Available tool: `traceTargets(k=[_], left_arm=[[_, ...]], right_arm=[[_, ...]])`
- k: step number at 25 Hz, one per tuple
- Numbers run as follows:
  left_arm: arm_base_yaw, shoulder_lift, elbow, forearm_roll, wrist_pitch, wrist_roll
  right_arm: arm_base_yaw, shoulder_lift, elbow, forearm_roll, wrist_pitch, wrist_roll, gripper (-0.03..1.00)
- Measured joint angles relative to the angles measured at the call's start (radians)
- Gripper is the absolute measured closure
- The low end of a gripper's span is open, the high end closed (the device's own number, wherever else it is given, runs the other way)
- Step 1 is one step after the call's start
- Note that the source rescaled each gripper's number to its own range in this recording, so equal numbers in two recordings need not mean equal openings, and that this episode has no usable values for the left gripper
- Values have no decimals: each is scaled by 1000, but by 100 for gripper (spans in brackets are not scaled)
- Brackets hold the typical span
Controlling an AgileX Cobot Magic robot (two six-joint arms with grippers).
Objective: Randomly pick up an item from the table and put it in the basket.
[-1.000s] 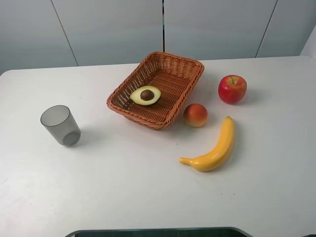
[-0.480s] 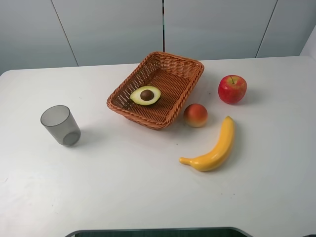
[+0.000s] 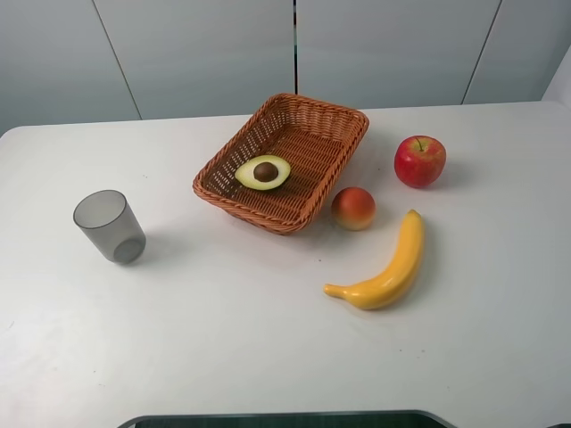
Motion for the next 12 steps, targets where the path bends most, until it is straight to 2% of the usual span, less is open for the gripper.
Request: traceTargets(k=[5,12], left_arm=[[0,0,0,0,0,-2],[0,0,0,0,0,-2]], right_arm=[[-92,0,0,0,0,2,-3],[-101,0,0,0,0,2,-3]])
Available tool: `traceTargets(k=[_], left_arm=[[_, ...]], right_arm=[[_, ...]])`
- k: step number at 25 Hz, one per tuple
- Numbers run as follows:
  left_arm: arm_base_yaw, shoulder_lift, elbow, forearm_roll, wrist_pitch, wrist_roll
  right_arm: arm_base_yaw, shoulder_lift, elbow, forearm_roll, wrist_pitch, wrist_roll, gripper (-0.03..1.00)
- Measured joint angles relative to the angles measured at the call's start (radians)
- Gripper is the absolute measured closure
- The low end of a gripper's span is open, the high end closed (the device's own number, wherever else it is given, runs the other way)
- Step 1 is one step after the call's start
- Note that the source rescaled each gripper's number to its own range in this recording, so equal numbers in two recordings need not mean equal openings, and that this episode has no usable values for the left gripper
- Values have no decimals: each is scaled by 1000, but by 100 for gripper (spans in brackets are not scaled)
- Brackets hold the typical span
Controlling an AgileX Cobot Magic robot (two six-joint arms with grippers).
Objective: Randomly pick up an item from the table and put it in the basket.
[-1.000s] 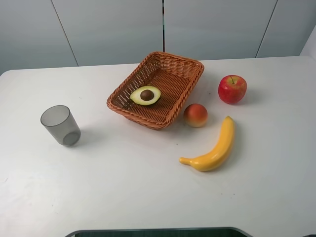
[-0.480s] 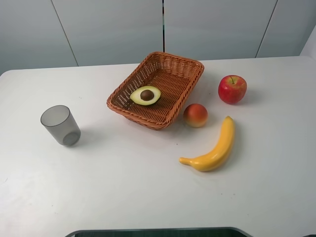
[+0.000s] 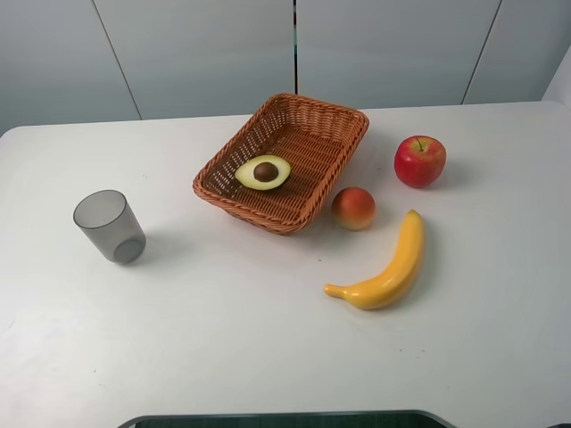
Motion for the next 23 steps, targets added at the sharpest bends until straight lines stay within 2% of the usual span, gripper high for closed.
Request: traceTargets(k=[23], left_arm=[[0,0,0,0,0,0]], right_arm=[[0,0,0,0,0,0,-3]])
